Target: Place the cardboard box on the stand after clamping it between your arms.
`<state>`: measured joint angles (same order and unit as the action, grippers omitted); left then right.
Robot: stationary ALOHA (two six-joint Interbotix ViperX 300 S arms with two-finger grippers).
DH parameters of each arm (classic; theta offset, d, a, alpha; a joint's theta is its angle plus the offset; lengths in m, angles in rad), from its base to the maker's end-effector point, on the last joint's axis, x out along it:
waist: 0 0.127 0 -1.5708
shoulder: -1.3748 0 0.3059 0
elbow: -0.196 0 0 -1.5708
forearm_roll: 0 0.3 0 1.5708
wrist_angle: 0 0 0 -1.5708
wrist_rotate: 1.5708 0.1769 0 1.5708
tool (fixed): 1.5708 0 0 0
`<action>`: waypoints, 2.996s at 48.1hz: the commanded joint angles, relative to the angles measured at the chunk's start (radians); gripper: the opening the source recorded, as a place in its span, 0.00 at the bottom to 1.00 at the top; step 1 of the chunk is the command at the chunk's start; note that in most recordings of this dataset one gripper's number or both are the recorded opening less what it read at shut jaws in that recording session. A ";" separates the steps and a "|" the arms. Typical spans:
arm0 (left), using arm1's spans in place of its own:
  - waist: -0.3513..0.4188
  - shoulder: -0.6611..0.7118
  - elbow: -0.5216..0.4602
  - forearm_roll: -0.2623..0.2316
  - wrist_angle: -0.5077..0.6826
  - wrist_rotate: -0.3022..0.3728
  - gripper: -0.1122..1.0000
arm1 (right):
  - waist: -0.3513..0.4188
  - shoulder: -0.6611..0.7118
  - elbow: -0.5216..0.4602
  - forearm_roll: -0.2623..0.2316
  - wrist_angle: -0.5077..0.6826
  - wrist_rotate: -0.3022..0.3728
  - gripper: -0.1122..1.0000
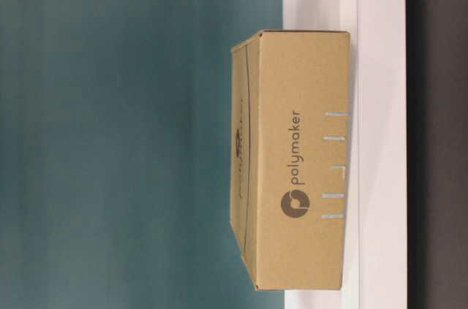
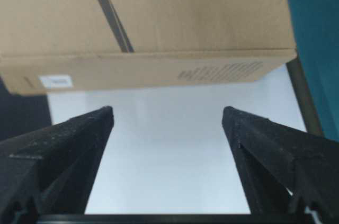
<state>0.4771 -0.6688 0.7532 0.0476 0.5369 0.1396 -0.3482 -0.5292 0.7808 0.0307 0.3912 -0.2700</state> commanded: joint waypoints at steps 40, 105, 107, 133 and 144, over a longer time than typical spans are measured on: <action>-0.388 -0.534 0.184 0.000 -0.048 -0.272 0.79 | 0.296 -0.560 0.250 0.002 -0.101 0.382 0.81; -0.430 -0.502 0.238 0.000 -0.166 -0.284 0.79 | 0.339 -0.696 0.351 0.006 -0.101 0.387 0.81; -0.428 -0.502 0.236 0.000 -0.170 -0.285 0.79 | 0.353 -0.698 0.357 0.006 -0.101 0.387 0.81; -0.428 -0.502 0.249 -0.002 -0.190 -0.285 0.79 | 0.434 -0.719 0.371 0.017 -0.118 0.387 0.81; -0.430 -0.506 0.249 0.000 -0.190 -0.285 0.79 | 0.634 -0.727 0.357 0.038 -0.115 0.390 0.81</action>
<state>0.0476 -1.1812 1.0124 0.0445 0.3574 -0.1457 0.2148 -1.2609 1.1566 0.0629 0.2807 0.1104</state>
